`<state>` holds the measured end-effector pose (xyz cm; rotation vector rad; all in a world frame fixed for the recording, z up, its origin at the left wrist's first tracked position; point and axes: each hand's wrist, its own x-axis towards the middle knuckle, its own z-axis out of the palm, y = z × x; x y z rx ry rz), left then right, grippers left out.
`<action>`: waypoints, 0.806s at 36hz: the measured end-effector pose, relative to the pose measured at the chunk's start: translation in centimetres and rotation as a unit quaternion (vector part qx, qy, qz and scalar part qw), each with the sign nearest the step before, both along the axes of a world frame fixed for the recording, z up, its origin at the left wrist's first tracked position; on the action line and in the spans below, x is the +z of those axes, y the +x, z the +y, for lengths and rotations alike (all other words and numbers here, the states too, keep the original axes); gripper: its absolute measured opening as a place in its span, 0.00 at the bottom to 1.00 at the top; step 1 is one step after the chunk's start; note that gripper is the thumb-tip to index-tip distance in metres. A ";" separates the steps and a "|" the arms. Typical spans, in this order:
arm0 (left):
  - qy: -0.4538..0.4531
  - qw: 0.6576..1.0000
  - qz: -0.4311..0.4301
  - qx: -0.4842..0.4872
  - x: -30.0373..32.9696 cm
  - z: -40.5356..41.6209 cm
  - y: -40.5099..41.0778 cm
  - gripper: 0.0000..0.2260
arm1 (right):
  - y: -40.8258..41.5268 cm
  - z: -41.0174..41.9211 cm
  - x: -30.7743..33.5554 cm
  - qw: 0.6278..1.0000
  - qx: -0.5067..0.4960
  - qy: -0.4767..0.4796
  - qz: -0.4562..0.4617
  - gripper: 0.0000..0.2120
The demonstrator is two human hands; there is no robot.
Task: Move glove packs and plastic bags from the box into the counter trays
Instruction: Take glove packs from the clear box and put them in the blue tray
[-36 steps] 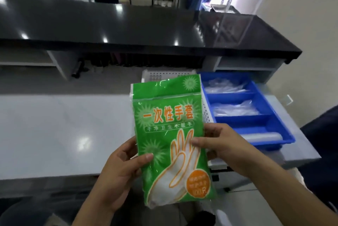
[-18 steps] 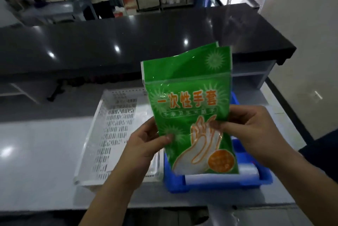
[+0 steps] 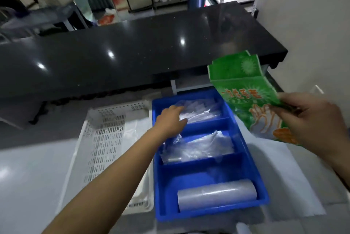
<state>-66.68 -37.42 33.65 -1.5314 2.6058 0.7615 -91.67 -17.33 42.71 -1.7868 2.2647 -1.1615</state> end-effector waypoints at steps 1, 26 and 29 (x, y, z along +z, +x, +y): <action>0.000 0.999 -0.031 -0.006 -0.5 -0.9 -1.1 0.26 | 0.3 -0.1 0.1 1.000 -0.003 0.010 0.014 0.15; 0.200 0.979 -0.018 -0.027 -5.2 -3.4 -2.7 0.40 | 9.1 -18.2 -2.7 0.923 0.152 0.163 0.313 0.15; 0.198 0.979 0.023 -0.036 -5.3 -3.0 -2.7 0.33 | 9.6 -20.6 -4.2 0.900 0.163 0.245 0.321 0.14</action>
